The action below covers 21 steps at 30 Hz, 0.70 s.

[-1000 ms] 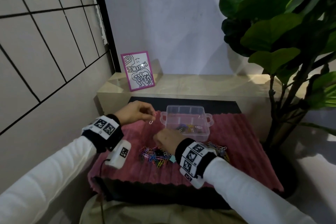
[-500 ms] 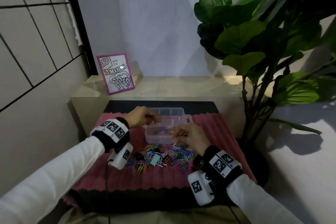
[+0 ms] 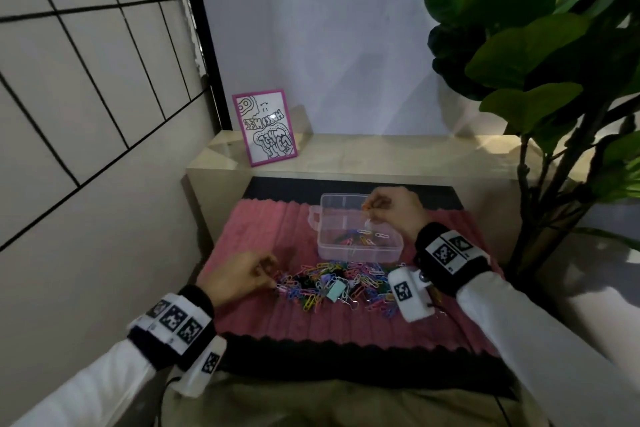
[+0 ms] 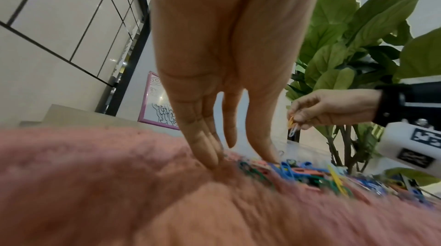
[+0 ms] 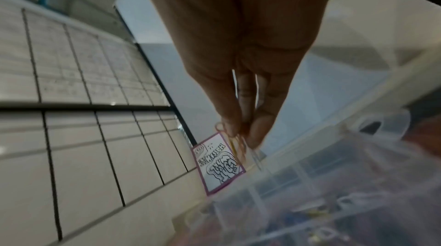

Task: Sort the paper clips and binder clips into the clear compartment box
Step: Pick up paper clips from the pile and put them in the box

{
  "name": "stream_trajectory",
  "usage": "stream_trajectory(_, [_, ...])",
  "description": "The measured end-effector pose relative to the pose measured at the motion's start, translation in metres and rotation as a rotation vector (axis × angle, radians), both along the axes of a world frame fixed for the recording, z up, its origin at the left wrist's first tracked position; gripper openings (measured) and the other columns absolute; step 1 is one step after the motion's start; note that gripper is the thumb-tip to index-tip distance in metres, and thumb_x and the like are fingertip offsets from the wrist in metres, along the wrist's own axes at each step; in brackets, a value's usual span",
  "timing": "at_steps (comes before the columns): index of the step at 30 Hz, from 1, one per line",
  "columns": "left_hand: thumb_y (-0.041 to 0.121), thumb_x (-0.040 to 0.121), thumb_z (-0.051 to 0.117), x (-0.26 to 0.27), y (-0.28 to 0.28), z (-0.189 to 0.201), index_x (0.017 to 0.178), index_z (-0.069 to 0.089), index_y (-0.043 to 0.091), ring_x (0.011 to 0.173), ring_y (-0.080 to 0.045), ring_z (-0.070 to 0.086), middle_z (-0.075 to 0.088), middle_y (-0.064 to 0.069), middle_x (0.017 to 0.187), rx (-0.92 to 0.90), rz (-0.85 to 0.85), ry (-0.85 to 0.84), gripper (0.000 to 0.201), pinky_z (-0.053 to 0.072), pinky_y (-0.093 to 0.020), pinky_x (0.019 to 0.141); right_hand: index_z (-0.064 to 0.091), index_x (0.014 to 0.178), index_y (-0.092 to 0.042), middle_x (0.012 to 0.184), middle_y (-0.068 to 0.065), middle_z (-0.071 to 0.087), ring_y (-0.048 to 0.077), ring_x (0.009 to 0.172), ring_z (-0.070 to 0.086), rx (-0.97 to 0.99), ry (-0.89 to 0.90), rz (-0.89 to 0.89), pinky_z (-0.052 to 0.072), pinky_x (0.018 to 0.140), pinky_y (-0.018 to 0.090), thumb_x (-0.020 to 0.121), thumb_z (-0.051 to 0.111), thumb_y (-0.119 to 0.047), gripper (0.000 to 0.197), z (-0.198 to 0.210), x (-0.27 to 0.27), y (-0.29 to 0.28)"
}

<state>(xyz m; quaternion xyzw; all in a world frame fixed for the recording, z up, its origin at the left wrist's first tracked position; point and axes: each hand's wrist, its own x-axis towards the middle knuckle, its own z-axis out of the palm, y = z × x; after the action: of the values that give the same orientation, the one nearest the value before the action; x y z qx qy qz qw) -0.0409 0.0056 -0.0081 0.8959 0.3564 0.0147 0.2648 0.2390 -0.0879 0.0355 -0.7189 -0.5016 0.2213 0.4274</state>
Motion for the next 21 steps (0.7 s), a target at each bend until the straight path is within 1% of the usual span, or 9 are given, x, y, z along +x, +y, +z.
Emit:
stream_trajectory(2, [0.023,0.071,0.076,0.005,-0.008,-0.007,0.11,0.055,0.013,0.081,-0.009,0.052,0.054,0.004,0.094,0.009,-0.015,0.024,0.045,0.034,-0.014,0.064,0.068,0.086,-0.004,0.089,0.015,0.069,0.022,0.082,0.065,-0.072,-0.162,0.022,0.056,0.081,0.031,0.081,0.06,0.005,0.013,-0.003,0.001,0.003])
stream_trajectory(3, [0.024,0.069,0.076,0.008,-0.011,-0.01,0.111,0.054,0.012,0.085,-0.011,0.05,0.053,0.003,0.097,0.035,-0.035,0.047,0.049,0.033,-0.016,0.066,0.068,0.092,-0.005,0.098,0.014,0.069,0.022,0.088,0.065,-0.116,-0.283,0.038,0.054,0.085,0.031,0.083,0.058,0.003,0.016,-0.005,0.0,0.002])
stream_trajectory(6, [0.02,0.071,0.074,0.014,-0.013,-0.014,0.106,0.056,0.009,0.085,-0.011,0.05,0.059,-0.002,0.097,0.072,-0.002,0.034,0.041,0.033,-0.016,0.065,0.066,0.102,-0.011,0.11,0.009,0.065,0.025,0.099,0.062,-0.157,-0.543,0.091,0.05,0.083,0.032,0.088,0.052,-0.004,0.021,-0.002,-0.014,-0.003])
stream_trajectory(9, [0.016,0.076,0.07,0.017,-0.011,-0.013,0.096,0.058,0.014,0.073,-0.008,0.052,0.059,0.004,0.084,0.066,0.02,0.013,0.023,0.035,-0.006,0.057,0.064,0.103,-0.01,0.108,0.007,0.064,0.016,0.09,0.058,-0.059,-0.545,0.204,0.044,0.071,0.024,0.089,0.05,-0.004,0.021,0.002,-0.037,-0.008])
stream_trajectory(11, [0.014,0.075,0.069,0.013,-0.008,-0.012,0.093,0.06,0.017,0.062,0.0,0.048,0.056,0.009,0.075,0.066,0.029,0.01,0.02,0.035,-0.004,0.056,0.064,0.103,-0.008,0.106,0.008,0.066,0.012,0.087,0.057,-0.034,-0.519,0.32,0.043,0.072,0.016,0.089,0.05,-0.002,0.02,0.002,-0.056,-0.006])
stream_trajectory(13, [0.01,0.073,0.068,0.011,-0.006,-0.01,0.092,0.063,0.018,0.057,0.007,0.046,0.052,0.015,0.068,0.067,0.028,0.018,0.021,0.035,-0.005,0.055,0.064,0.103,-0.006,0.105,0.01,0.066,0.019,0.093,0.06,-0.086,-0.529,0.423,0.046,0.083,0.021,0.089,0.05,-0.003,0.02,-0.004,-0.072,0.0])
stream_trajectory(15, [0.008,0.07,0.071,0.006,-0.003,-0.008,0.081,0.06,0.025,0.053,0.008,0.051,0.055,0.015,0.066,0.034,0.043,0.002,0.023,0.035,-0.007,0.054,0.063,0.104,-0.006,0.105,0.011,0.065,0.023,0.095,0.061,-0.156,-0.562,0.505,0.046,0.088,0.027,0.09,0.048,-0.001,0.022,-0.016,-0.085,0.009])
stream_trajectory(18, [0.002,0.067,0.075,-0.001,-0.001,-0.005,0.075,0.053,0.033,0.052,0.008,0.054,0.059,0.009,0.067,-0.065,0.085,-0.075,0.039,0.042,-0.013,0.058,0.06,0.108,-0.005,0.1,0.016,0.063,0.03,0.088,0.062,-0.26,-0.671,0.606,0.053,0.083,0.044,0.09,0.04,0.005,0.028,-0.03,-0.098,0.019])
stream_trajectory(21, [0.003,0.064,0.078,-0.008,0.001,-0.001,0.08,0.054,0.037,0.055,0.006,0.057,0.062,0.008,0.069,-0.091,0.117,-0.12,0.045,0.047,-0.023,0.067,0.056,0.113,0.0,0.106,0.02,0.06,0.032,0.097,0.06,-0.296,-0.768,0.64,0.051,0.084,0.042,0.091,0.038,0.002,0.029,-0.034,-0.105,0.02])
